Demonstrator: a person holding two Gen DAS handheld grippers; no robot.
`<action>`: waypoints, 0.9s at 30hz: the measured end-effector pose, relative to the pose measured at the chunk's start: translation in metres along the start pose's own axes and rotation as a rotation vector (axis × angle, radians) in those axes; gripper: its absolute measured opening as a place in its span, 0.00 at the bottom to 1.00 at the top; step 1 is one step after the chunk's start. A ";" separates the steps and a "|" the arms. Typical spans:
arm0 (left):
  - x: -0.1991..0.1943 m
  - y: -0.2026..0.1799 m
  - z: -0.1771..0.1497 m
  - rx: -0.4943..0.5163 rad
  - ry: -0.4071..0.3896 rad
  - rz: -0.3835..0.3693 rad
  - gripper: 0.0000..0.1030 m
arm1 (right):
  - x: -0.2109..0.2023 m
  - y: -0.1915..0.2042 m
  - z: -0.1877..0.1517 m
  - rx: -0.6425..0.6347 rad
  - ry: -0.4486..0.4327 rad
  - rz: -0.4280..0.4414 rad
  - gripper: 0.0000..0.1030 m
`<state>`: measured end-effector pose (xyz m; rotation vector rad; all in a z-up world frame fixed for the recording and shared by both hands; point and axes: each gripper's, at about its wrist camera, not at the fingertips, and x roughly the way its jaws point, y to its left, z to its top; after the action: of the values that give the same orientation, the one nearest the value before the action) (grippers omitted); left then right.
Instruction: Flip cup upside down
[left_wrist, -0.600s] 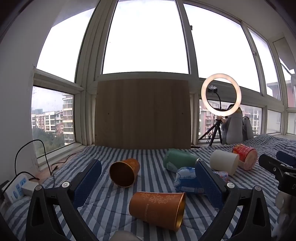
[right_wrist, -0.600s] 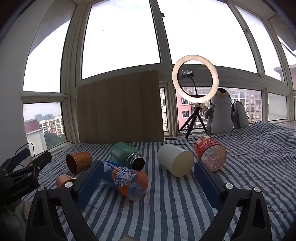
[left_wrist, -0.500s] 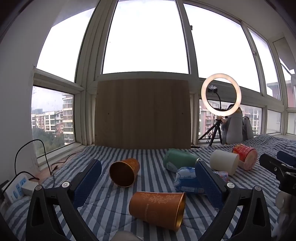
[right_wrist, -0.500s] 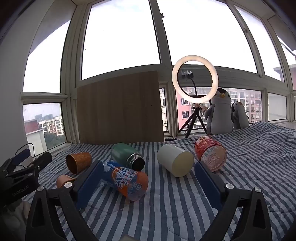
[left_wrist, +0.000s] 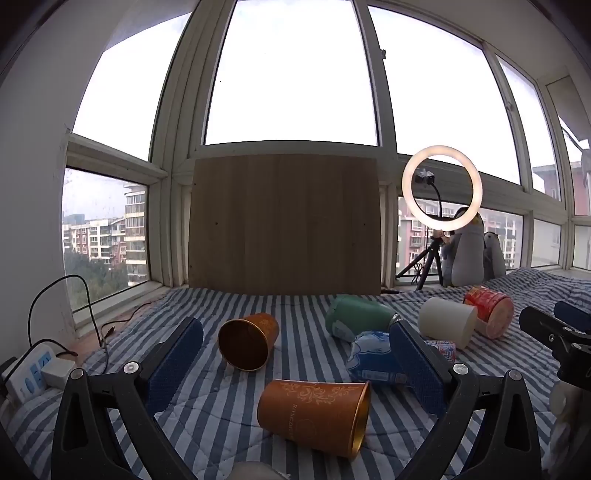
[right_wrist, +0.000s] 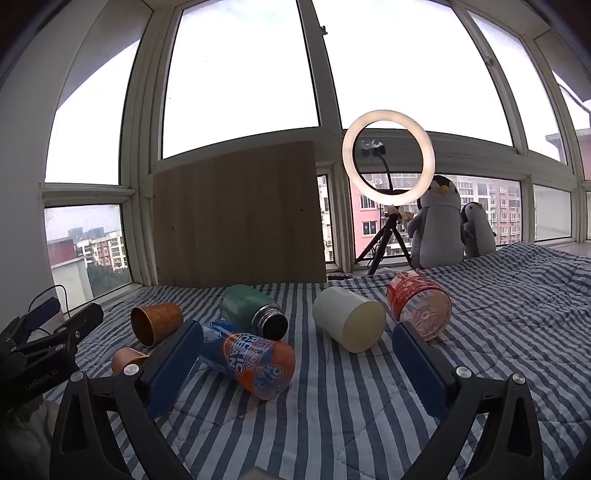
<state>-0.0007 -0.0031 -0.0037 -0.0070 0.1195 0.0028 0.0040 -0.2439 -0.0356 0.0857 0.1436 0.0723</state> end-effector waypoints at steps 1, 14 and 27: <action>0.000 0.000 0.000 0.000 0.001 0.000 1.00 | -0.001 0.000 0.000 0.002 -0.002 0.000 0.98; 0.001 0.001 -0.001 -0.007 0.006 0.004 1.00 | -0.003 -0.004 0.002 0.014 -0.003 0.002 0.98; 0.001 0.000 -0.001 -0.006 0.009 0.005 1.00 | -0.003 -0.005 0.002 0.020 0.001 0.002 0.98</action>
<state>-0.0003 -0.0033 -0.0052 -0.0126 0.1281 0.0079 0.0021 -0.2490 -0.0339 0.1057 0.1450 0.0731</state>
